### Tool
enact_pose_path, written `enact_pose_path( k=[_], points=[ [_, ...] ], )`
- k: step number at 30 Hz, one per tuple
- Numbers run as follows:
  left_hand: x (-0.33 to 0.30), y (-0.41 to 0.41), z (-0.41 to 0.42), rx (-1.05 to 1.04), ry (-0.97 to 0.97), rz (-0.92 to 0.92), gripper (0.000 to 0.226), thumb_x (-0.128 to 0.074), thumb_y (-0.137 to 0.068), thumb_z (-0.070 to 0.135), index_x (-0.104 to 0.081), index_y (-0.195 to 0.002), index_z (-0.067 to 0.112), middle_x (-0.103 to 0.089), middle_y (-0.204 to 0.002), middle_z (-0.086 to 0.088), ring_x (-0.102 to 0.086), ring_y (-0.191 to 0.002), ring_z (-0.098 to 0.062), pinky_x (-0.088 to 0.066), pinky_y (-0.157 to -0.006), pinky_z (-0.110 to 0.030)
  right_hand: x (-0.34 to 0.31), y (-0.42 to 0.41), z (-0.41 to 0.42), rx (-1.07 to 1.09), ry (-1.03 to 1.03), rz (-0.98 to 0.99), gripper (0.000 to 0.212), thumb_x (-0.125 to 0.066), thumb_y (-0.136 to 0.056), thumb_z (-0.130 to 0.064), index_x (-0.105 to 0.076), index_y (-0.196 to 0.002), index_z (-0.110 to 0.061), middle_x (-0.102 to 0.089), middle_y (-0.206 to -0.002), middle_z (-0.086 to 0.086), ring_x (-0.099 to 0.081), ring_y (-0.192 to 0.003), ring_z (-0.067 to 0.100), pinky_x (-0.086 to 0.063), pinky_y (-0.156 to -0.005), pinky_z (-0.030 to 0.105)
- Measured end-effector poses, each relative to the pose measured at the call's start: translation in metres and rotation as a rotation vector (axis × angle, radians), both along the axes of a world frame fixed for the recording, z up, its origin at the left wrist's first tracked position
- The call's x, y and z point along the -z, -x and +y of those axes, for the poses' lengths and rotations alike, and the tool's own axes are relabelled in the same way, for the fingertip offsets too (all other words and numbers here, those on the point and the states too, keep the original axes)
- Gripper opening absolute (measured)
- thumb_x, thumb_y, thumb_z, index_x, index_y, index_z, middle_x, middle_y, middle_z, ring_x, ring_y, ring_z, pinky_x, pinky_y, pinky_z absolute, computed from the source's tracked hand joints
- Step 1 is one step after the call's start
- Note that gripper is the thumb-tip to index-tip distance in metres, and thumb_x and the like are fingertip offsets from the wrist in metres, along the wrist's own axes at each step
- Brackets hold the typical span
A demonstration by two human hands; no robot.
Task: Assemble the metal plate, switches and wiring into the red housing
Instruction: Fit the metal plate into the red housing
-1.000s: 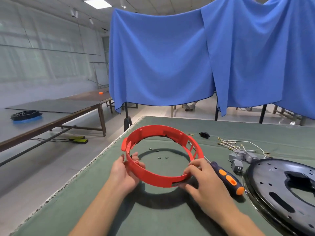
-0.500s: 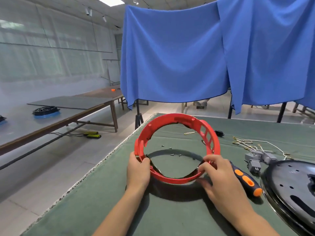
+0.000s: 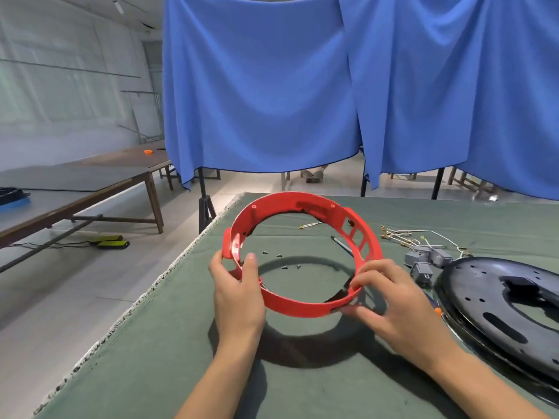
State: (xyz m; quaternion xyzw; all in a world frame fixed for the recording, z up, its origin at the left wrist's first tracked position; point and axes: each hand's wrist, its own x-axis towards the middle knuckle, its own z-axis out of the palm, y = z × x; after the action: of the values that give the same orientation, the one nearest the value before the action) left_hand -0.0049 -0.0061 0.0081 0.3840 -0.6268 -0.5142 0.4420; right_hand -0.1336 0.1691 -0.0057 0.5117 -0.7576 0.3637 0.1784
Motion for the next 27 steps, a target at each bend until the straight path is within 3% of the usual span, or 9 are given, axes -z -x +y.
enact_pose_path(
  k=[3, 5, 7, 9, 11, 14, 17, 21, 27],
  points=[
    [0.003, 0.003, 0.004, -0.006, 0.018, -0.148, 0.065, -0.050, -0.092, 0.044, -0.023, -0.146, 0.020, -0.043, -0.140, -0.011, -0.039, -0.130, -0.029, -0.032, -0.103, -0.038, -0.001, 0.002, 0.001, -0.001, -0.033, -0.024, 0.037, -0.072, -0.071, -0.045, -0.067, -0.095, -0.018, -0.057, -0.103, -0.008, -0.058, -0.098, 0.016, -0.042, -0.088, 0.025],
    [0.004, 0.002, 0.009, -0.045, 0.175, -0.277, 0.069, -0.054, -0.090, 0.042, -0.023, -0.147, 0.018, -0.032, -0.146, -0.010, -0.025, -0.136, -0.025, -0.023, -0.109, -0.039, 0.000, 0.002, 0.000, 0.004, -0.096, -0.056, 0.041, -0.069, -0.072, -0.050, -0.066, -0.100, -0.021, -0.057, -0.106, -0.011, -0.057, -0.101, 0.012, -0.042, -0.089, 0.023],
    [0.008, 0.002, 0.013, -0.046, 0.416, -0.404, 0.055, -0.057, -0.088, 0.039, -0.041, -0.138, 0.020, -0.038, -0.138, -0.004, -0.025, -0.131, -0.022, -0.023, -0.108, -0.039, 0.003, 0.001, -0.002, 0.012, -0.148, -0.086, 0.041, -0.072, -0.075, -0.047, -0.064, -0.107, -0.023, -0.055, -0.112, -0.014, -0.056, -0.104, 0.007, -0.041, -0.090, 0.020],
    [0.010, 0.005, 0.018, 0.055, 0.596, -0.412, 0.030, -0.058, -0.088, 0.034, -0.060, -0.115, 0.022, -0.054, -0.121, 0.001, -0.036, -0.122, -0.019, -0.027, -0.102, -0.033, 0.008, -0.003, -0.002, 0.027, -0.155, -0.105, 0.042, -0.076, -0.077, -0.037, -0.060, -0.114, -0.025, -0.050, -0.118, -0.017, -0.053, -0.106, 0.002, -0.041, -0.090, 0.018],
    [0.011, 0.011, 0.026, 0.181, 0.726, -0.398, 0.017, -0.059, -0.089, 0.031, -0.067, -0.099, 0.021, -0.062, -0.105, 0.004, -0.047, -0.111, -0.019, -0.029, -0.095, -0.031, 0.009, -0.007, 0.000, 0.065, -0.136, -0.111, 0.042, -0.074, -0.079, -0.031, -0.057, -0.118, -0.027, -0.045, -0.121, -0.018, -0.052, -0.103, -0.001, -0.043, -0.088, 0.017],
    [0.012, 0.018, 0.039, 0.323, 0.871, -0.468, 0.023, -0.051, -0.092, 0.039, -0.066, -0.101, 0.024, -0.063, -0.105, 0.008, -0.049, -0.107, -0.015, -0.033, -0.092, -0.029, 0.006, -0.012, 0.011, 0.215, -0.091, -0.077, 0.032, -0.068, -0.082, -0.024, -0.058, -0.112, -0.025, -0.048, -0.114, -0.014, -0.053, -0.100, 0.003, -0.045, -0.084, 0.021],
    [0.012, 0.022, 0.047, 0.395, 0.964, -0.531, 0.026, -0.044, -0.093, 0.046, -0.062, -0.102, 0.029, -0.063, -0.105, 0.011, -0.049, -0.104, -0.014, -0.035, -0.089, -0.030, -0.003, -0.010, 0.033, 0.468, -0.112, -0.007, 0.024, -0.065, -0.082, -0.023, -0.061, -0.106, -0.018, -0.052, -0.113, -0.002, -0.051, -0.103, 0.018, -0.044, -0.079, 0.029],
    [0.017, 0.020, 0.052, 0.422, 1.057, -0.603, 0.026, -0.040, -0.093, 0.048, -0.056, -0.105, 0.031, -0.064, -0.104, 0.012, -0.053, -0.101, -0.013, -0.037, -0.084, -0.031, -0.007, 0.007, 0.072, 0.829, -0.431, -0.030, 0.049, -0.054, -0.085, -0.047, -0.045, -0.126, -0.021, -0.041, -0.136, 0.006, -0.039, -0.122, 0.027, -0.037, -0.096, 0.035],
    [0.021, 0.015, 0.052, 0.404, 1.097, -0.588, 0.023, -0.044, -0.095, 0.038, -0.056, -0.113, 0.032, -0.065, -0.105, 0.012, -0.055, -0.101, -0.013, -0.037, -0.083, -0.028, -0.004, 0.021, 0.094, 0.961, -0.597, -0.113, 0.066, -0.053, -0.074, -0.067, -0.041, -0.121, -0.023, -0.052, -0.121, 0.006, -0.048, -0.114, 0.027, -0.037, -0.091, 0.035]
  ],
)
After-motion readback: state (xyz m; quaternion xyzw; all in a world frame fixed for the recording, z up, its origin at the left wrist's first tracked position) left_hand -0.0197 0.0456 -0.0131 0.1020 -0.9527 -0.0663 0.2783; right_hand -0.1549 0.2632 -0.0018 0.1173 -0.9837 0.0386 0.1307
